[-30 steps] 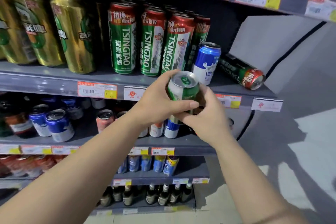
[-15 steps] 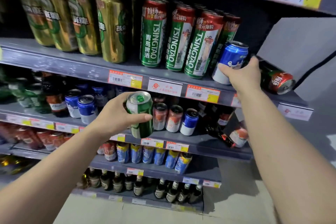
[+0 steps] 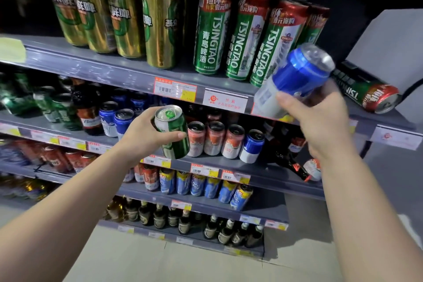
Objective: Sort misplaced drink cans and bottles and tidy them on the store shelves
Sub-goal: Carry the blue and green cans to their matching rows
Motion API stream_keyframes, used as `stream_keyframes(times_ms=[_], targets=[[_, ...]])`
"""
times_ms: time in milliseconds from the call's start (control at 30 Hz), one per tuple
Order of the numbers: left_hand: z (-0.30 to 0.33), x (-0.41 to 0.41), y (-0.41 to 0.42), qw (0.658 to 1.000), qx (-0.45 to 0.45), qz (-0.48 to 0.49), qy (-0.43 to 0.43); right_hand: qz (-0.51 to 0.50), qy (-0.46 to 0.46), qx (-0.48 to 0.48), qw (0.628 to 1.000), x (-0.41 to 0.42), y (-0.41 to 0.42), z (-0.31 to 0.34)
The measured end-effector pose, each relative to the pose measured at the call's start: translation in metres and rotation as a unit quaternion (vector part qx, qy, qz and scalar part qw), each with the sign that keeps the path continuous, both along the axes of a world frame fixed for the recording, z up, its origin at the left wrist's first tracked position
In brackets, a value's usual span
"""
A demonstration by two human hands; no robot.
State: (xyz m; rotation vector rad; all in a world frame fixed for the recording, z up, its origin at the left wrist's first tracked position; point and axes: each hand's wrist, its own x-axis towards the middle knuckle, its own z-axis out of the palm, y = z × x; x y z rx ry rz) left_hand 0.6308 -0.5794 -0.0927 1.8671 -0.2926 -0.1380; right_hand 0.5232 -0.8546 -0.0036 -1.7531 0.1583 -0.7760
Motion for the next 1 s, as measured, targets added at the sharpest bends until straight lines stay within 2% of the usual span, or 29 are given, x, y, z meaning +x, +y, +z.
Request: stream_keyframes(times_ms=[100,200,400,533,733,900,1000], targets=[[-0.011,0.003,0.006,1.000,0.007,0.010,0.013,0.103,0.114,-0.019,0.988,-0.002,0.020,-0.035],[-0.027,0.003,0.019,0.999,0.014,0.023,0.036,0.141,0.203,-0.026,0.969,0.006,0.045,-0.077],[-0.056,0.009,0.058,0.997,0.044,0.030,0.060,0.141,0.281,-0.002,0.949,0.030,0.093,-0.138],[-0.070,0.032,0.091,0.994,0.024,0.058,0.085,0.152,0.319,0.005,0.936,0.053,0.131,-0.155],[-0.091,0.096,0.155,0.995,0.052,0.041,0.070,0.078,0.322,-0.030,0.943,0.116,0.205,-0.187],[-0.104,0.145,0.212,0.995,0.073,-0.014,0.070,-0.043,0.302,0.005,0.952,0.168,0.267,-0.206],[-0.112,0.161,0.234,0.995,0.062,-0.025,0.078,-0.115,0.321,-0.005,0.940,0.188,0.283,-0.211]])
